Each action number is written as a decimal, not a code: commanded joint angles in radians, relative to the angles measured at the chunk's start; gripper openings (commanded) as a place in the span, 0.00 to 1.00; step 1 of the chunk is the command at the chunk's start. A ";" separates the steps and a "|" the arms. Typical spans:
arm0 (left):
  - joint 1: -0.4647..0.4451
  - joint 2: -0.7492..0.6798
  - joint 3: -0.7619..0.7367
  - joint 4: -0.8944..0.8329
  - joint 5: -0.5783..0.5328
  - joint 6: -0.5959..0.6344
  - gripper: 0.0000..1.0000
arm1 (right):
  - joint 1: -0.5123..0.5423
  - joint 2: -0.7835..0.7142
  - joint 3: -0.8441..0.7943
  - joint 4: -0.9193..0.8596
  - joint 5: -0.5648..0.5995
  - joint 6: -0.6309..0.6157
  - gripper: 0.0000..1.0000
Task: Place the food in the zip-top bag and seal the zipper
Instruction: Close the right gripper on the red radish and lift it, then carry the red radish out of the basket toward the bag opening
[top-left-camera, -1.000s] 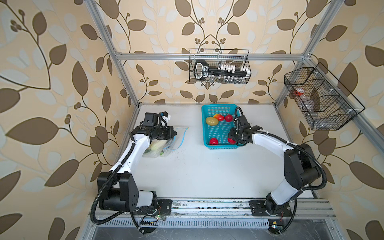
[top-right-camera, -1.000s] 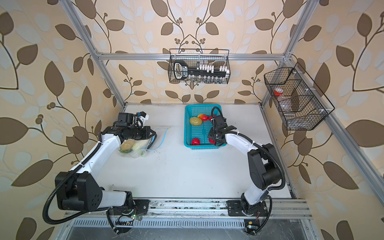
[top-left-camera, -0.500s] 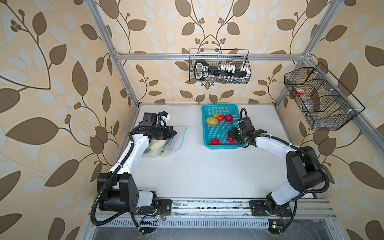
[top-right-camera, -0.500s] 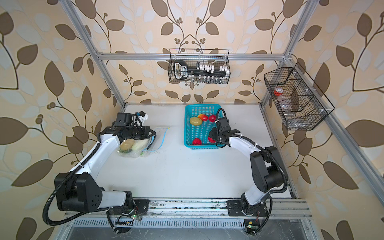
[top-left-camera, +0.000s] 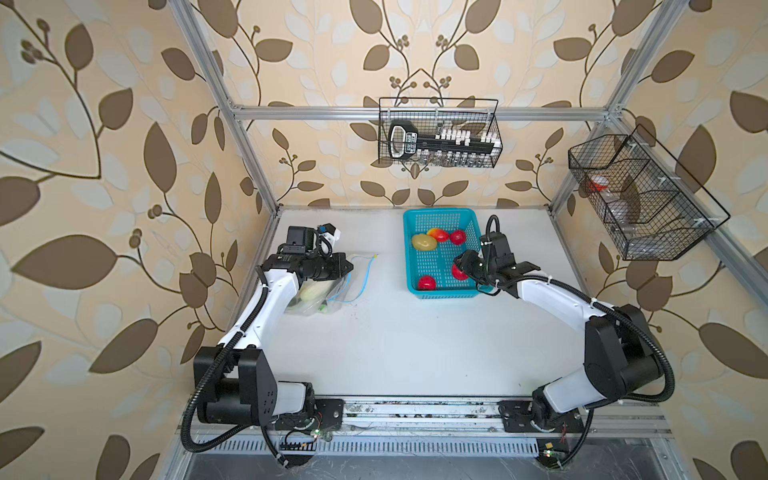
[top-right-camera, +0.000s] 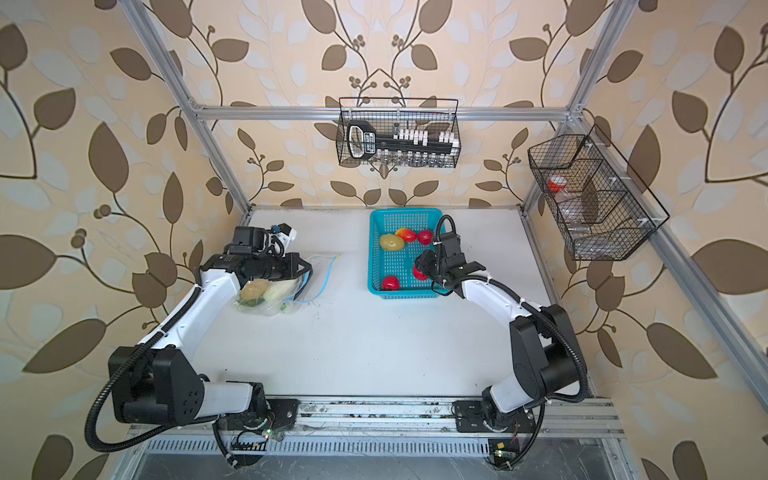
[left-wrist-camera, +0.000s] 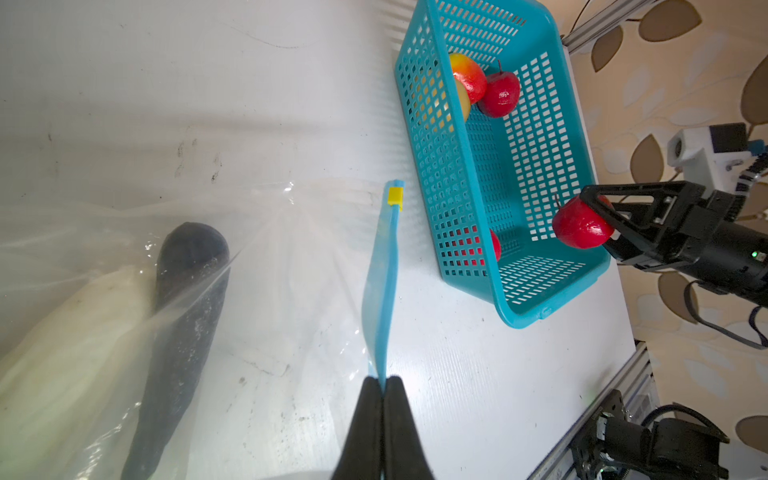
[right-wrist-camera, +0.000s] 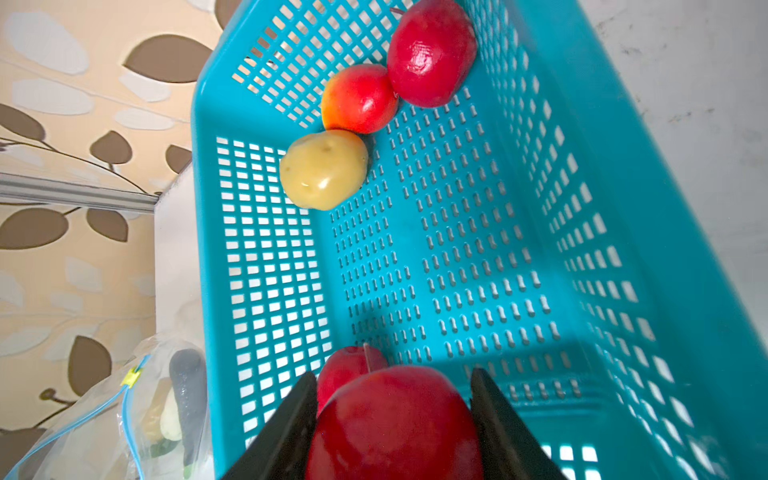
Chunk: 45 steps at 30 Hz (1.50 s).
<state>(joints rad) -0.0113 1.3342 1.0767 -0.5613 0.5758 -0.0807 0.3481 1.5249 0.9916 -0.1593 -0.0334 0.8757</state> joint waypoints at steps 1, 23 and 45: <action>0.008 -0.033 0.000 0.020 0.022 0.013 0.00 | 0.025 -0.041 0.006 0.023 0.016 0.025 0.20; 0.024 -0.053 0.002 0.017 -0.008 0.016 0.00 | 0.162 -0.128 0.015 0.129 0.038 0.038 0.21; 0.039 -0.066 -0.012 0.026 0.014 0.001 0.00 | 0.327 -0.061 0.015 0.314 0.053 0.097 0.20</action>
<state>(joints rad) 0.0151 1.3098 1.0733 -0.5529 0.5690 -0.0811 0.6575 1.4342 0.9897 0.1085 0.0120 0.9463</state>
